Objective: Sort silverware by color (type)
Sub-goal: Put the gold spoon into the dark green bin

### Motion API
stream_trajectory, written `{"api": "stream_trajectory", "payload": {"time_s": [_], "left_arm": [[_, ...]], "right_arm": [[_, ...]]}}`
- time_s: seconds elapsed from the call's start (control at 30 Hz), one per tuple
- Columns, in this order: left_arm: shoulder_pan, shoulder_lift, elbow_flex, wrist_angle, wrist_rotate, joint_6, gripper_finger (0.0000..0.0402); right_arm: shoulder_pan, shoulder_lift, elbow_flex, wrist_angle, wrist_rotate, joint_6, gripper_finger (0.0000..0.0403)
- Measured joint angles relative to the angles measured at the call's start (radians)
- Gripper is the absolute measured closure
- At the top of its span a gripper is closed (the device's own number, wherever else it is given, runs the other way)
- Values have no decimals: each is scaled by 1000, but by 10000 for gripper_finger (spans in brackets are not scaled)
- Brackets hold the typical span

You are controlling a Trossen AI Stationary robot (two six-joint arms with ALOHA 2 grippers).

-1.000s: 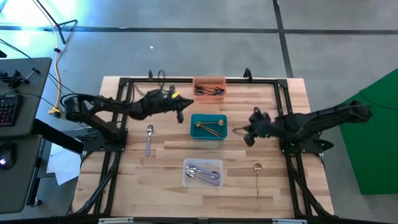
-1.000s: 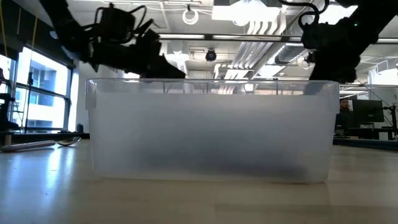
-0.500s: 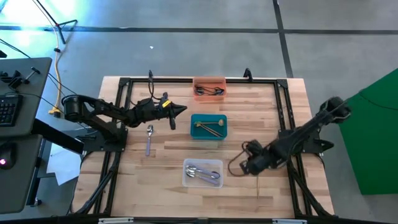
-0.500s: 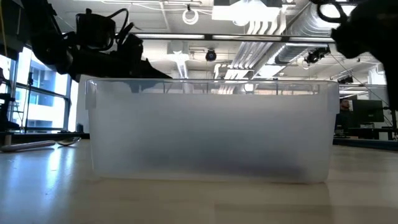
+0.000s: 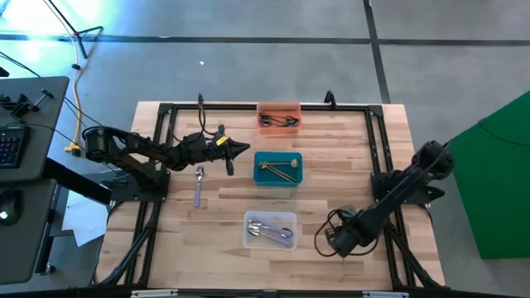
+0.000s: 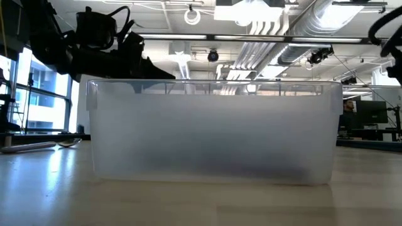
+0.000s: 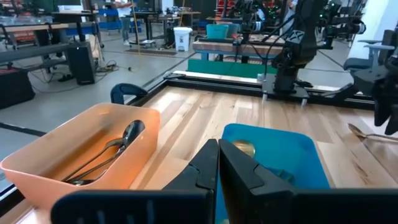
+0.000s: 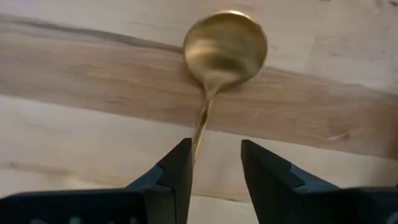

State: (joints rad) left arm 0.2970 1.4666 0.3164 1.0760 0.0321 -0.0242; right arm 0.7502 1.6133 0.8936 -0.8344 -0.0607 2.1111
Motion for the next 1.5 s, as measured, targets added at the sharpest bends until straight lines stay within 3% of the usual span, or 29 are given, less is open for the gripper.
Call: {"api": "stream_trajectory", "payload": {"time_s": [0.23,0.5,0.77,0.9,1.13,1.23,1.5], "left_arm": [[0,0,0,1,0,-21,397],[0,1,-53,103,-1,-26,397],[23,0,-124,213,-13,-50,397],[37,1,-139,211,-15,-54,397],[38,1,-139,210,-17,-49,397],[38,1,-139,210,-18,-42,397],[38,1,-139,210,-18,-34,397]], "right_arm": [[-1,44,-46,124,-11,19,312],[-6,46,-54,147,33,-52,394],[-74,22,-56,147,9,-234,398],[-144,-45,-60,108,149,-347,397],[-331,-169,7,17,208,-708,399],[-432,-168,95,-65,213,-912,399],[-680,-70,352,-70,252,-1483,398]]}}
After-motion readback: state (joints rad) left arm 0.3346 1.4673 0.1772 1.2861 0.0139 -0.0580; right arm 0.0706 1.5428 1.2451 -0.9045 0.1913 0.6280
